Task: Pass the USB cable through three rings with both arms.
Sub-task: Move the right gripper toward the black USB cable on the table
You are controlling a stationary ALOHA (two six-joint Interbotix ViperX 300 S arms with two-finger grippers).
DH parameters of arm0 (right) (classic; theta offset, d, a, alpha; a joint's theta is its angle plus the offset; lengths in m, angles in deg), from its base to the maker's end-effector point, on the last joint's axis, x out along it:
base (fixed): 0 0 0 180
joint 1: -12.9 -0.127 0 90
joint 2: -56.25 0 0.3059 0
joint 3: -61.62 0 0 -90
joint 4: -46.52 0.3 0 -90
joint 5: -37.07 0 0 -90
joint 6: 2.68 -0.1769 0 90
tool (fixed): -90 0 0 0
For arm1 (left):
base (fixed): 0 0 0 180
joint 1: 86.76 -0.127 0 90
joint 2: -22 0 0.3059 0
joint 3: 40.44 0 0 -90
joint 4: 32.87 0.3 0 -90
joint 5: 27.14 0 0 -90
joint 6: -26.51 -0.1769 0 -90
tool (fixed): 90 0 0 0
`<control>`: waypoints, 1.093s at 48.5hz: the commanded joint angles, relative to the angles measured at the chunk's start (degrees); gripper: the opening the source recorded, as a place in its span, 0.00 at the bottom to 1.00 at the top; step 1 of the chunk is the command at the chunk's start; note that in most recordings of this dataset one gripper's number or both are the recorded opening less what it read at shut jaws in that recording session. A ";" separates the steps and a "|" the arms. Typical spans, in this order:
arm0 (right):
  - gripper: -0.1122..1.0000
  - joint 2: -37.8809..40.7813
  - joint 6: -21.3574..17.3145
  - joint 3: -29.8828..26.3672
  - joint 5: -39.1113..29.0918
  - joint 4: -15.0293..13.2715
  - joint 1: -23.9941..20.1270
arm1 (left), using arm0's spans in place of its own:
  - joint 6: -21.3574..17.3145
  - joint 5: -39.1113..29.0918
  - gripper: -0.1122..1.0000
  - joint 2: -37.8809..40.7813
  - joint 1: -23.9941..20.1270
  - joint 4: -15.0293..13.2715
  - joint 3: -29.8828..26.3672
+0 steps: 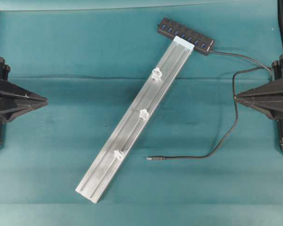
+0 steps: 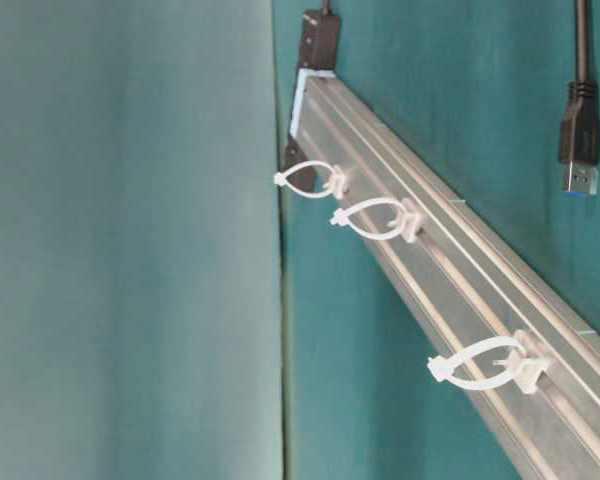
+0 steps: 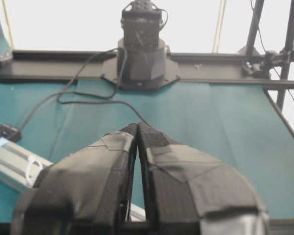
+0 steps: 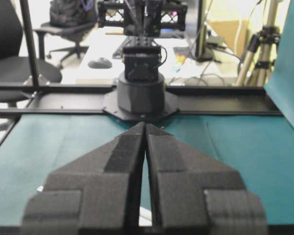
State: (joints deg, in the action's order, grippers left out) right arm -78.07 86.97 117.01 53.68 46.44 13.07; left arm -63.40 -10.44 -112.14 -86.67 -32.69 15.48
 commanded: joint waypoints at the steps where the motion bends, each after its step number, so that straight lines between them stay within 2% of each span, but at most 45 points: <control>1: 0.18 1.14 -0.70 -0.18 0.18 0.35 0.00 | 1.49 0.00 0.23 2.02 1.85 0.62 -0.88; 3: 0.17 1.67 -1.41 -0.44 -0.62 1.93 -0.18 | 2.02 0.00 0.22 2.46 2.29 0.70 -1.14; 8: 0.10 3.25 -5.98 -0.97 -3.78 5.54 -0.26 | 2.55 0.09 0.11 3.16 3.25 0.79 -2.02; 12: 0.10 4.22 -9.49 -1.23 -6.86 5.80 -0.26 | 2.64 -0.09 0.09 3.87 3.43 0.79 -3.16; 16: 0.10 5.27 -11.43 -1.93 -10.20 5.80 -0.26 | 2.64 -0.35 0.09 4.48 3.52 0.79 -4.39; 32: 0.10 18.28 -11.60 -11.43 -29.00 5.80 -0.44 | 2.64 -6.94 0.09 5.63 3.43 0.79 -7.56; 43: 0.10 32.43 -11.25 -19.07 -40.34 5.62 -0.79 | 2.55 -8.17 0.09 4.22 3.16 0.88 -7.56; 53: 0.10 45.00 -10.55 -28.04 -50.19 3.87 -0.70 | 2.55 -10.02 0.09 3.60 0.79 0.88 -7.56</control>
State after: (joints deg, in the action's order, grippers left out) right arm -37.29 75.98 92.32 6.04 51.01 12.55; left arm -60.76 -20.46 -108.37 -85.17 -31.99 9.41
